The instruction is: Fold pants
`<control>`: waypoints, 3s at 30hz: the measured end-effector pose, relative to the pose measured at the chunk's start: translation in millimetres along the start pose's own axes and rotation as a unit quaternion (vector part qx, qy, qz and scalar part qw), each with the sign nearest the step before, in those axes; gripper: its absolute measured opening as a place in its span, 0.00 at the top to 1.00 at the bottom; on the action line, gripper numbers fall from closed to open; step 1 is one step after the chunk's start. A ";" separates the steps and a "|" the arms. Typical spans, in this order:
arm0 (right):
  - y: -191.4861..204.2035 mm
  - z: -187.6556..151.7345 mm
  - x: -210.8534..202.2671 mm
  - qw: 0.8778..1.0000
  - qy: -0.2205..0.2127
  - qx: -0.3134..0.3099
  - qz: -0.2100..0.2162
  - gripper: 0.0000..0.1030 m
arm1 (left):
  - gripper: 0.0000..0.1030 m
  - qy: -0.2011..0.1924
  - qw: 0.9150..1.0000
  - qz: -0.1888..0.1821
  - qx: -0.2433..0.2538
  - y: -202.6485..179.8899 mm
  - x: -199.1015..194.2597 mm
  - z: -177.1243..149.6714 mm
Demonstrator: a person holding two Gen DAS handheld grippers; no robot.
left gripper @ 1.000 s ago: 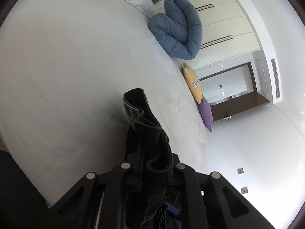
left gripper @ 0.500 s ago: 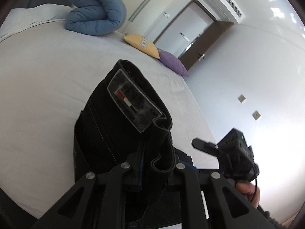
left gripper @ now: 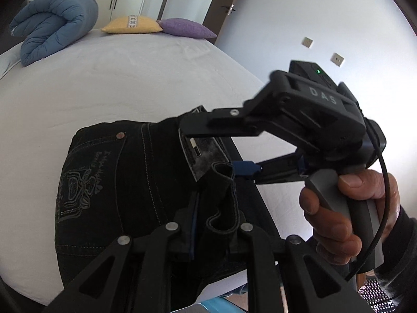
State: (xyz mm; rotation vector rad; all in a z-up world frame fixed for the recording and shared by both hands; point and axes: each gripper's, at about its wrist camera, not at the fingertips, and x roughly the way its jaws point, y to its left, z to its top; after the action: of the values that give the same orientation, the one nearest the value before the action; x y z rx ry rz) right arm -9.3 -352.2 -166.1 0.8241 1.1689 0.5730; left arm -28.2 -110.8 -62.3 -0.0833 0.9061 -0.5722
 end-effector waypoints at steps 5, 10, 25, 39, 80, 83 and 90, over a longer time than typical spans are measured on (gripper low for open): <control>-26.8 1.4 -9.5 1.000 0.006 0.005 -0.025 0.80 | 0.86 0.018 1.000 0.004 0.016 -12.6 11.1 -3.6; -38.2 -5.8 -29.3 0.999 -0.017 -0.010 -0.042 0.87 | 0.86 0.029 0.999 0.004 0.039 -33.5 23.2 -0.4; -112.9 -8.0 -56.9 0.997 -0.035 0.034 -0.056 0.87 | 0.79 0.077 0.995 -0.016 0.057 -66.9 82.4 -15.9; -114.4 -11.4 -103.2 0.993 -0.074 0.062 -0.068 0.81 | 0.31 0.068 0.997 -0.040 0.012 -41.3 35.4 5.0; -68.1 -79.9 -38.0 0.997 -0.019 -0.018 -0.068 0.84 | 0.99 0.080 0.994 -0.024 -0.069 135.7 67.1 45.0; -69.0 -79.9 -36.1 0.998 -0.024 -0.014 -0.063 0.84 | 0.99 0.072 0.996 -0.023 -0.053 120.6 54.3 20.4; -81.4 -89.4 -44.4 0.998 -0.035 -0.020 -0.055 0.84 | 0.99 0.034 0.999 -0.004 -0.025 90.8 14.4 -44.4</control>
State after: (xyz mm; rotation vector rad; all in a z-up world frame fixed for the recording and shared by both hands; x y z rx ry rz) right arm -109.8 -410.7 -221.5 0.7356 1.1282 0.4728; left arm -15.7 -33.6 -127.9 -0.1135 0.9879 -0.5630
